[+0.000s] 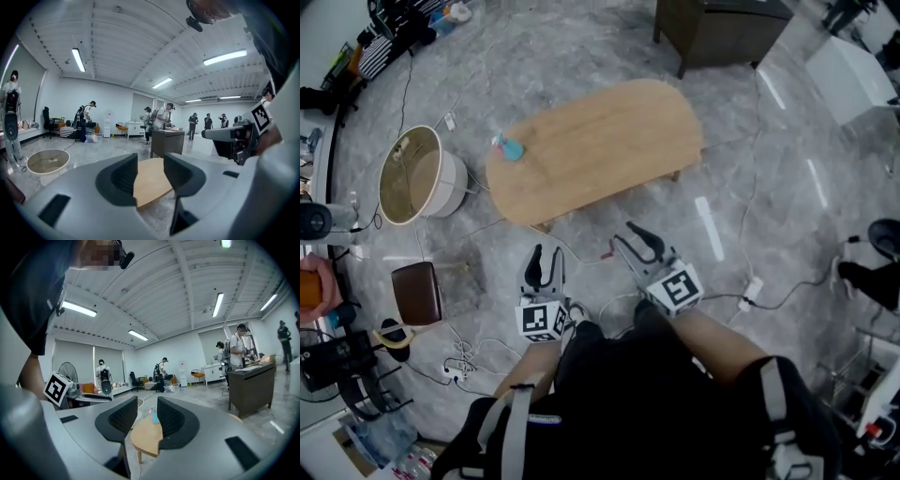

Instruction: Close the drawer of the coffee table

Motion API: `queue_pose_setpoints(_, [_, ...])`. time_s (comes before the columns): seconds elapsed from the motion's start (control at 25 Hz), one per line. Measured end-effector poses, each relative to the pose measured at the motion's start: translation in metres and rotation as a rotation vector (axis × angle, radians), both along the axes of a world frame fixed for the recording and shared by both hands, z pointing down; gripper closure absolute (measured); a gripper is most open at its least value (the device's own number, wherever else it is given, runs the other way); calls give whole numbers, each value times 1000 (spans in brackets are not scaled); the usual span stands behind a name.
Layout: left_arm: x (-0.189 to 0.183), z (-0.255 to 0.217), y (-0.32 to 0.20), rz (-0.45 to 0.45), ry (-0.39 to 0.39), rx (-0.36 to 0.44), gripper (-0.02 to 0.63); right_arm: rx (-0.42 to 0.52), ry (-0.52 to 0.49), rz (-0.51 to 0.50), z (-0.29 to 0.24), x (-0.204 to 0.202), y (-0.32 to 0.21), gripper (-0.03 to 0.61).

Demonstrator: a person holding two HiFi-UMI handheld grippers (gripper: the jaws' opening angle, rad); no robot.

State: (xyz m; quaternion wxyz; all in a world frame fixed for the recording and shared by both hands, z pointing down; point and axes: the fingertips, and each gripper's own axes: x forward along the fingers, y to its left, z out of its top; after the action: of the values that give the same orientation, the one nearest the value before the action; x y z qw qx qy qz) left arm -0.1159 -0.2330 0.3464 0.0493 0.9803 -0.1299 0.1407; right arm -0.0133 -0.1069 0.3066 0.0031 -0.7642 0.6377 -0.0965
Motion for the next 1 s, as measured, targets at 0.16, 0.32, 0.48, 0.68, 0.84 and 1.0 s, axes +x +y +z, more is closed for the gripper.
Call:
queue_pose_setpoints(0.16, [12, -40, 20, 67, 50, 4, 448, 20, -22, 5, -26, 4, 15, 449])
queue_pose_setpoints(0.32, [23, -86, 54, 193, 100, 3, 448, 61, -25, 13, -70, 0, 32, 451])
queue_pose_setpoints(0.48, [40, -134, 81, 316, 152, 30, 448, 100, 10, 38, -116, 3, 56, 451])
queue_pose_setpoints(0.68, [50, -184, 101, 458, 208, 33, 448, 131, 70, 73, -156, 8, 82, 451])
queue_pose_setpoints(0.84, [61, -209, 113, 566, 224, -9, 448, 152, 68, 130, -179, 15, 105, 451])
queue_pose_setpoints(1.0, [67, -226, 128, 661, 226, -11, 448, 175, 62, 169, -201, 10, 121, 451])
